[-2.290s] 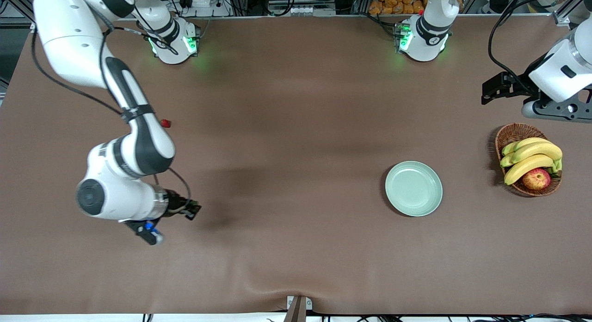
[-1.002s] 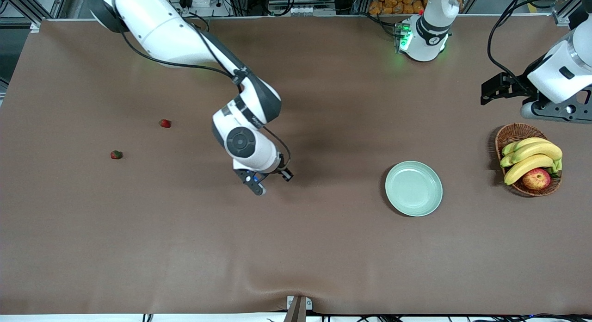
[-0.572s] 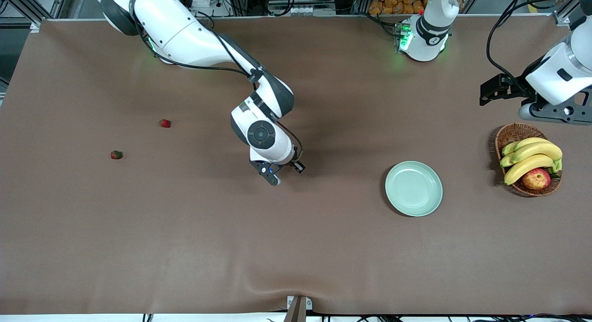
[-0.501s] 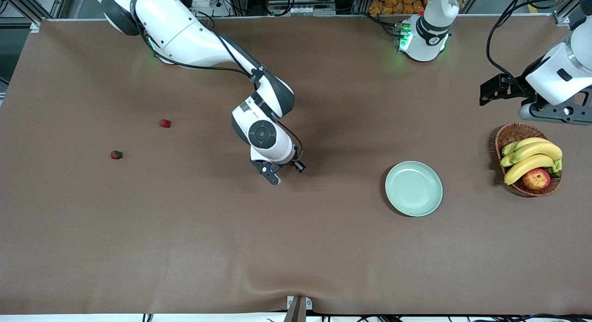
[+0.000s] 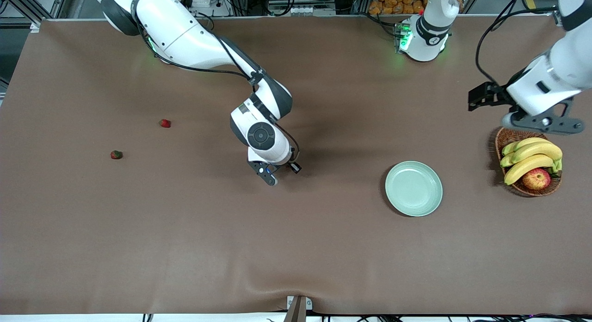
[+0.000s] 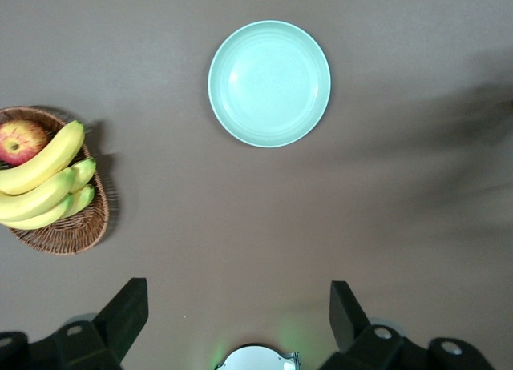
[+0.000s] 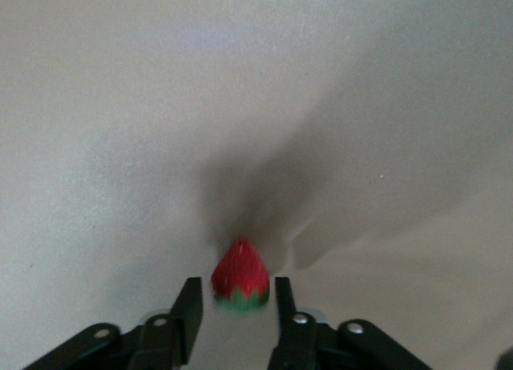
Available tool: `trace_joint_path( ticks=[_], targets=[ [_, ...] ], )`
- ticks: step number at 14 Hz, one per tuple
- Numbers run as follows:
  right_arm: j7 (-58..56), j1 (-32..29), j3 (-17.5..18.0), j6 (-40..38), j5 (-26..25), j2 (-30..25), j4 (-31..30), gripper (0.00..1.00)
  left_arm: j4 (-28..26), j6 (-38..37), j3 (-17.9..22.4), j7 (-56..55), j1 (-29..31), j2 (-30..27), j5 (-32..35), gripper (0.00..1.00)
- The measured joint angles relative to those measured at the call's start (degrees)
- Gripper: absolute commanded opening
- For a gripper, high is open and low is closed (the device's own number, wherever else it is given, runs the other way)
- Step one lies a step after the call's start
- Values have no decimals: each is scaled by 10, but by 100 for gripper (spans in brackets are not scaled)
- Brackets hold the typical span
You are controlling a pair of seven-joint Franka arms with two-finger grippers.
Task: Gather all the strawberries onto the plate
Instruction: 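Set the strawberry down with the right gripper while the left gripper approaches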
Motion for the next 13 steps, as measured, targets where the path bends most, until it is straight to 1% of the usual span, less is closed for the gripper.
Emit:
trace_joint_path(
  ticks=[4,6,8,13],
  targets=[
    [0,-1,-2,-3,0,-4,9,100,-1,27,-13,-14,-22,42,-2,100],
    [0,-6,-3,-20,0,-10,21,100,-1,49,-14,-46,-34,68,-24,100],
    [0,-17,-6,-43,-3,-23,29,100,-2,87,-15,-82,-49,104,-44,100],
    [-55,-86,-6,-106,-11,-72,40,100,-1,181,-17,-175,-107,185,-49,100]
  ],
)
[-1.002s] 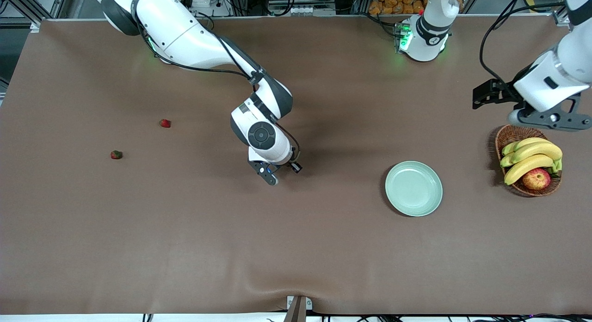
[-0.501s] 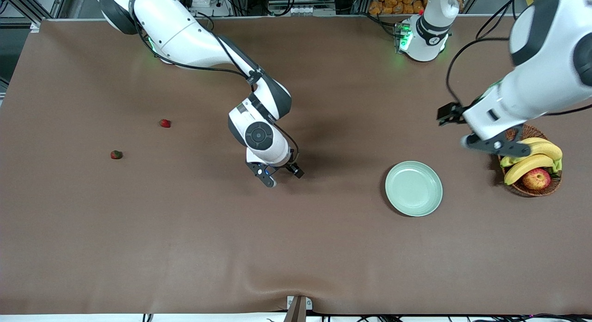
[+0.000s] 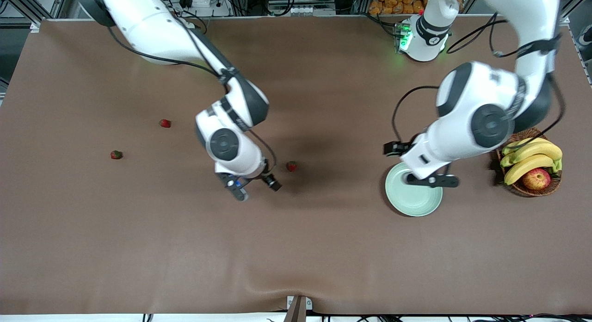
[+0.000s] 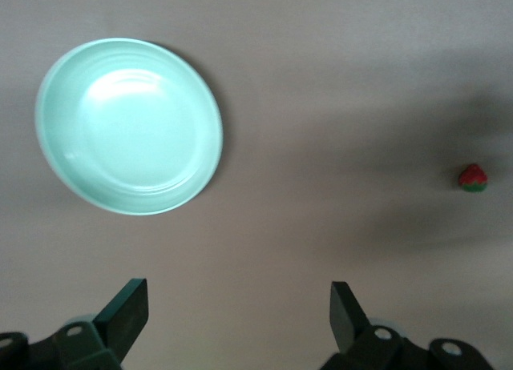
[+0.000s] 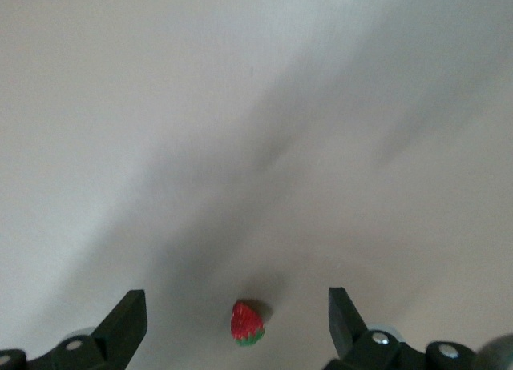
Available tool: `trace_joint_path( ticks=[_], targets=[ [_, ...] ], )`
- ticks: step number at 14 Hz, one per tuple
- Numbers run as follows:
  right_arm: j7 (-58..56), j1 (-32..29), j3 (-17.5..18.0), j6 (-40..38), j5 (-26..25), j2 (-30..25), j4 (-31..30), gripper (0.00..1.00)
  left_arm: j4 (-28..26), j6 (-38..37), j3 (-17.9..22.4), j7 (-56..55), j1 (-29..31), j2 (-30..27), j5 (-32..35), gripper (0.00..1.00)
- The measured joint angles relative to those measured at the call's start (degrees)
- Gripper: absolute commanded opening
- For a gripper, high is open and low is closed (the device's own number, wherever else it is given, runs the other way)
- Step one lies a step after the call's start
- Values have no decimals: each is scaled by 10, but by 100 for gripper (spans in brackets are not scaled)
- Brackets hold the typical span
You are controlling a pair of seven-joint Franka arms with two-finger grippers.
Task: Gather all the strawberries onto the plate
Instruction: 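Set the strawberry down with the right gripper while the left gripper approaches, then grasp the strawberry with the left gripper while the right gripper reaches another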
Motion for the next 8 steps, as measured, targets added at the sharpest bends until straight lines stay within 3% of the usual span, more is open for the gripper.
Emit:
trace_joint_path(
  ticks=[8],
  targets=[
    [-225,-128,-1,-170,-1,-74,1,100,2,190,0,-190,-134,109,0,100]
  ],
)
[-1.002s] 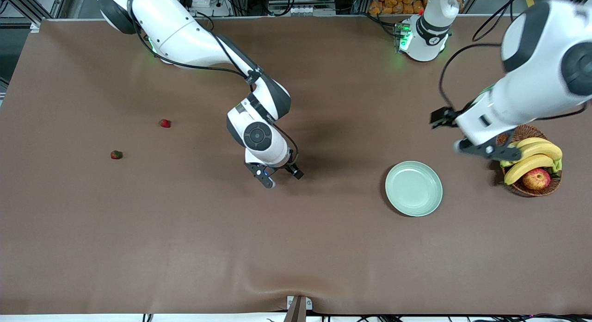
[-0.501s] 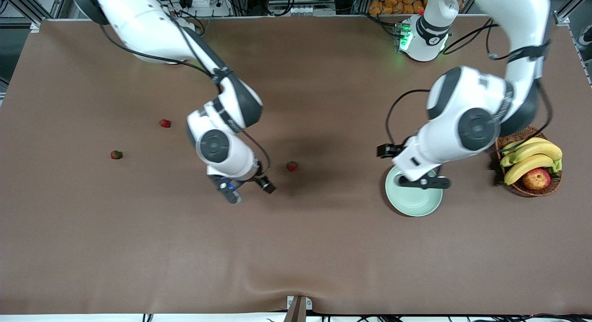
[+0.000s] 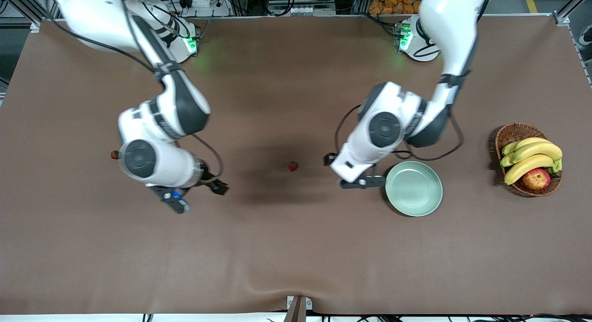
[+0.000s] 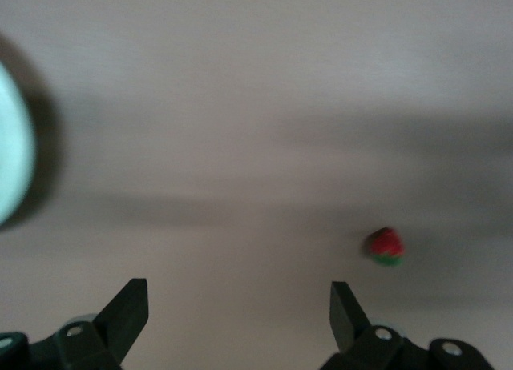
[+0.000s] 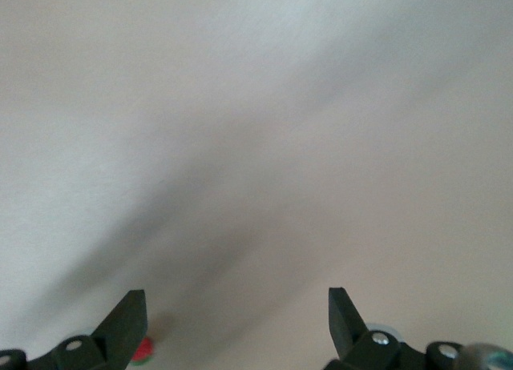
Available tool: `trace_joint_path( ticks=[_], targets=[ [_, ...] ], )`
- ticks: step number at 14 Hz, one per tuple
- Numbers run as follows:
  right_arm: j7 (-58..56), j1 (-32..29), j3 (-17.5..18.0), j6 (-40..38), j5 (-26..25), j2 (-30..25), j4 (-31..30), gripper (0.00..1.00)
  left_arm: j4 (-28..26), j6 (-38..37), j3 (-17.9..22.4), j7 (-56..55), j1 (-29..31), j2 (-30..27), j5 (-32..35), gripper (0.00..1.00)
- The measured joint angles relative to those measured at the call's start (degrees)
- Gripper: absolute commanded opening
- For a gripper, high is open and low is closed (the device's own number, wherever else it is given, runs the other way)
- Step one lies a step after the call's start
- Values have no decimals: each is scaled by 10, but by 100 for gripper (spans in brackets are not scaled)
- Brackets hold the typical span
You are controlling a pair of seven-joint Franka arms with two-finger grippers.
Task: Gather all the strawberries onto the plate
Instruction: 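Grasp the strawberry with the left gripper while the right gripper reaches another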
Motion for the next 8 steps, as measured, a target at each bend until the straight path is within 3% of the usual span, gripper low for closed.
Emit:
trace_joint_path(
  ticks=[4,8],
  targets=[
    [-151,-79,0,-50,0,-20,-1,100,21,76,2,-88,-53,60,35,100],
    [-279,-139,-1,-68,-1,-56,-32,100,33,135,3,-108,-87,100,73,100]
  ],
)
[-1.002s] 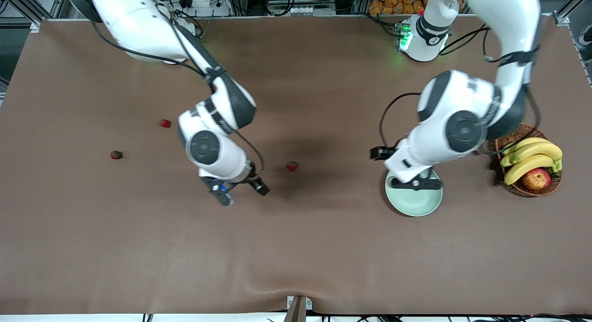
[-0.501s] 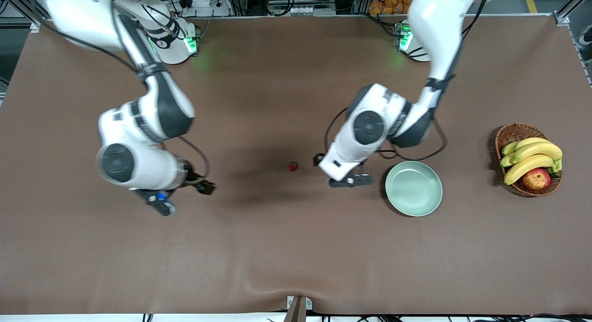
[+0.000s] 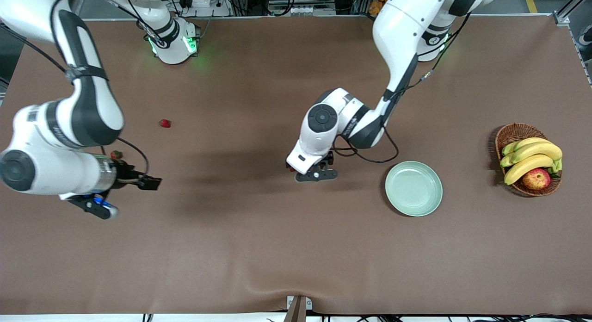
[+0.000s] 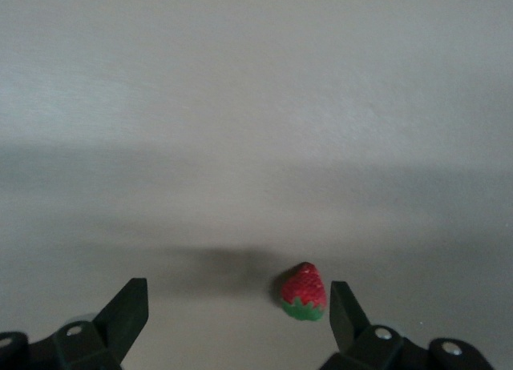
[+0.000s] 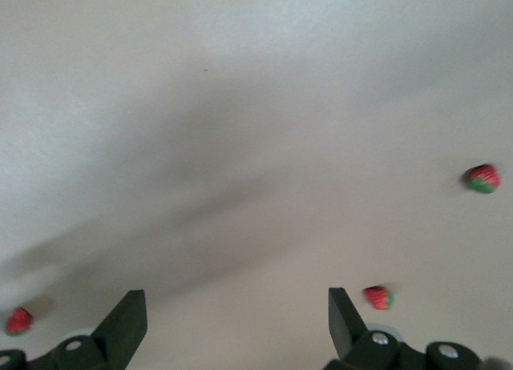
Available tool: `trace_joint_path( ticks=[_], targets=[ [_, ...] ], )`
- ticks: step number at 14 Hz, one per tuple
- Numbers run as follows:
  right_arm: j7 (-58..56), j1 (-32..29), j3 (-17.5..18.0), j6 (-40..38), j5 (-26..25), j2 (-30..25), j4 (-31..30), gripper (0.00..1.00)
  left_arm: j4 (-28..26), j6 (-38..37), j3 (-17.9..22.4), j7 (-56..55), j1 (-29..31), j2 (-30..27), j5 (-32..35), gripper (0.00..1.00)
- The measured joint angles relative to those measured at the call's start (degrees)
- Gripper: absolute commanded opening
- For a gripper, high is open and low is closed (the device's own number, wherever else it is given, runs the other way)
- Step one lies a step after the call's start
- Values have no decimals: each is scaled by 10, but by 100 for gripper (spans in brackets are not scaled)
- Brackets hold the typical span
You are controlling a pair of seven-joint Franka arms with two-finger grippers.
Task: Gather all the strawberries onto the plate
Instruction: 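Grasp the strawberry with the left gripper while the right gripper reaches another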
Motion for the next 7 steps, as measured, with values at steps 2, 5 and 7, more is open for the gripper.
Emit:
trace_joint_path(
  ticks=[2,5,7],
  targets=[
    [-74,-33,-1,0,-1,-26,-31,100,18,10,9,0,-19,22,9,100],
    [-154,-73,-6,30,-13,-62,-95,100,42,10,47,0,-63,51,11,100],
    [-194,-75,-22,80,-22,-89,-155,100,46,10,65,0,-85,60,11,100]
  ],
)
